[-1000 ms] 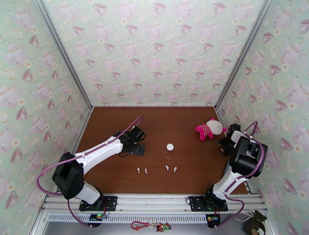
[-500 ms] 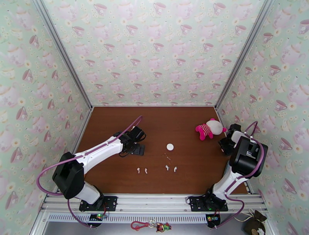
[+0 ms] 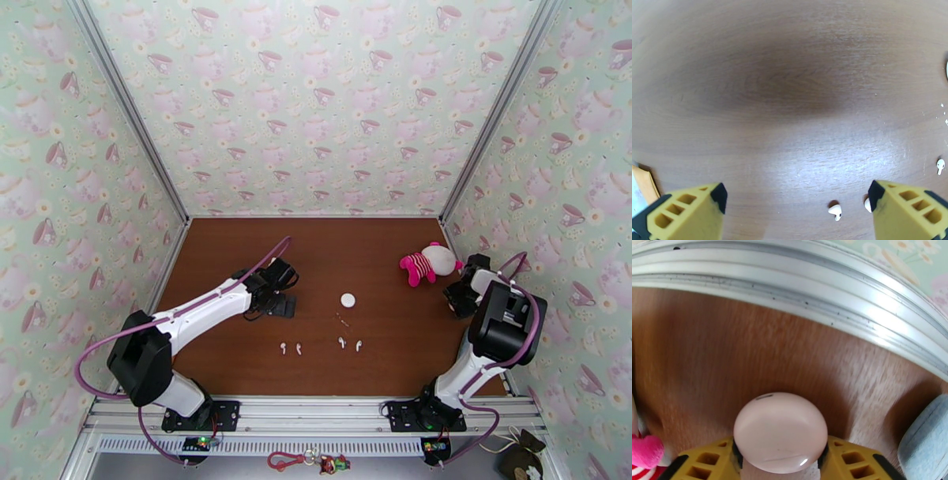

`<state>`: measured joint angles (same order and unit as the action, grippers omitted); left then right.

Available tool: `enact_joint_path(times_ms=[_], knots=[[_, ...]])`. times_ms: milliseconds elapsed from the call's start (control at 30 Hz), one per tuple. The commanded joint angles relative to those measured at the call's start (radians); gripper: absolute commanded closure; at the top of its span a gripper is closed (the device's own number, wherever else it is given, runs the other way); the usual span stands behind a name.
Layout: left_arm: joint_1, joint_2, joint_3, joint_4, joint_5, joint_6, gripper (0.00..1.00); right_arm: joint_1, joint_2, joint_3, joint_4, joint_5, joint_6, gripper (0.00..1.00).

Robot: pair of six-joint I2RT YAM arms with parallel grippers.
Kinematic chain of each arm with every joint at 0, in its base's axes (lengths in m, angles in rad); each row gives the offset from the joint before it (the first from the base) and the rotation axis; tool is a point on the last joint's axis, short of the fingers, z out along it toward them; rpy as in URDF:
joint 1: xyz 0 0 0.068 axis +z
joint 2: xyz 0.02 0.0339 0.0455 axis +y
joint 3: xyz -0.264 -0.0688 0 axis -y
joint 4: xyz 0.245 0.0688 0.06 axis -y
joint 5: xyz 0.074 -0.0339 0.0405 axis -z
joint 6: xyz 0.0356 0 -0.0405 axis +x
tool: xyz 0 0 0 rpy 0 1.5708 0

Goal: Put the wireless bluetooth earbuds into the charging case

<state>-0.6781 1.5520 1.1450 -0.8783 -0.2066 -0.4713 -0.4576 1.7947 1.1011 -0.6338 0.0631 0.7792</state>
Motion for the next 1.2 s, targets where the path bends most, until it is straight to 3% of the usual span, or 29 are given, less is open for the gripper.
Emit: enact_joint_path(times_ms=[0, 367, 600, 867, 1167], knots=[[-0.006, -0.024, -0.002, -0.013, -0.016, -0.015, 0.00, 0.022, -0.044, -0.015, -0.004, -0.005, 0.015, 0.47], [-0.006, -0.046, -0.017, -0.022, -0.028, -0.032, 0.00, 0.149, -0.190, -0.106, 0.009, -0.019, 0.015, 0.47], [0.005, -0.082, -0.032, -0.037, -0.048, -0.046, 0.00, 0.317, -0.300, -0.131, -0.007, -0.020, -0.001, 0.47], [0.078, -0.171, -0.111, -0.044, -0.021, -0.094, 0.00, 0.639, -0.367, -0.125, -0.001, -0.005, 0.037, 0.47], [0.216, -0.317, -0.219, -0.045, 0.024, -0.159, 0.00, 1.116, -0.176, 0.057, 0.047, 0.023, 0.127, 0.47]])
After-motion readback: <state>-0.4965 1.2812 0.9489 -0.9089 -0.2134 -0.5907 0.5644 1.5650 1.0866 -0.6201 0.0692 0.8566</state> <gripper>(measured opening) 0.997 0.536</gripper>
